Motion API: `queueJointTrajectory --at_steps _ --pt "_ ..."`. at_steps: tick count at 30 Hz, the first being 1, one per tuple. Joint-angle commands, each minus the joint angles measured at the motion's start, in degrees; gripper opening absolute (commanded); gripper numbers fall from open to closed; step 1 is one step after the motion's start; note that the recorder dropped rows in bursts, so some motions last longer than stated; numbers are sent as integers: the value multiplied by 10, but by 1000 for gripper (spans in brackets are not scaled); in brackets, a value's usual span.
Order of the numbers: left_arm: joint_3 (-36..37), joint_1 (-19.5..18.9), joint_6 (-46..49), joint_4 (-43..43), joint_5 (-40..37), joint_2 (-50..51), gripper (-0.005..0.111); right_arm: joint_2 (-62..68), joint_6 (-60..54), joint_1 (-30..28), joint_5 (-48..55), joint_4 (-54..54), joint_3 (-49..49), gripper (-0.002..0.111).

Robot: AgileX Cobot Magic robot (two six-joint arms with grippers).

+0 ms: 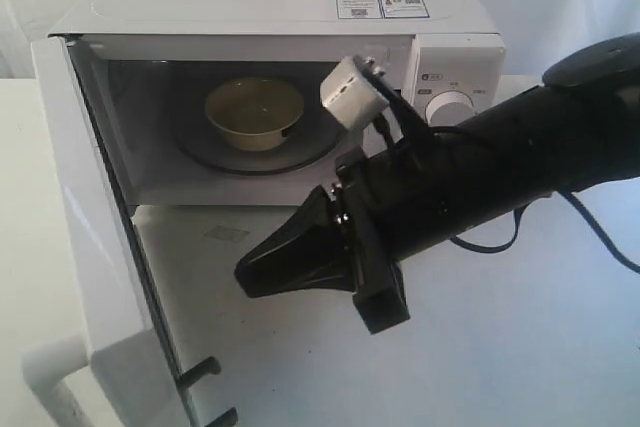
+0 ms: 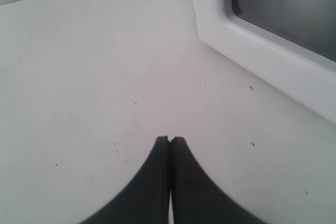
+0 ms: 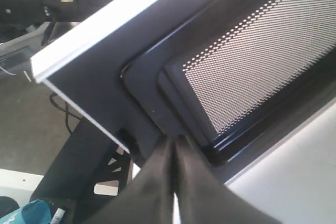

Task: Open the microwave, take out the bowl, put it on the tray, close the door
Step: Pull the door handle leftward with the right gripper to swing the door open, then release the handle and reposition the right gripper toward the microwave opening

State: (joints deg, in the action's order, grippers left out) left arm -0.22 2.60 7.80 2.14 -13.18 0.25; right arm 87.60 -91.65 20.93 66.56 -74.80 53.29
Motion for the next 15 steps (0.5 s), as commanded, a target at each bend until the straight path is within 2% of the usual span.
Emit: queueJointTrajectory --at_steps 1,4,11,15 --pt "2 0 -2 3 -1 -3 0 -2 -11 38 -3 -16 2 0" --pt "2 0 -2 3 -1 -3 0 -2 -11 58 -37 -16 7 0" --pt "2 0 -2 3 -1 -3 0 7 -59 111 -195 22 19 0" --pt "2 0 -2 3 -1 -3 0 37 -29 149 -205 83 58 0"
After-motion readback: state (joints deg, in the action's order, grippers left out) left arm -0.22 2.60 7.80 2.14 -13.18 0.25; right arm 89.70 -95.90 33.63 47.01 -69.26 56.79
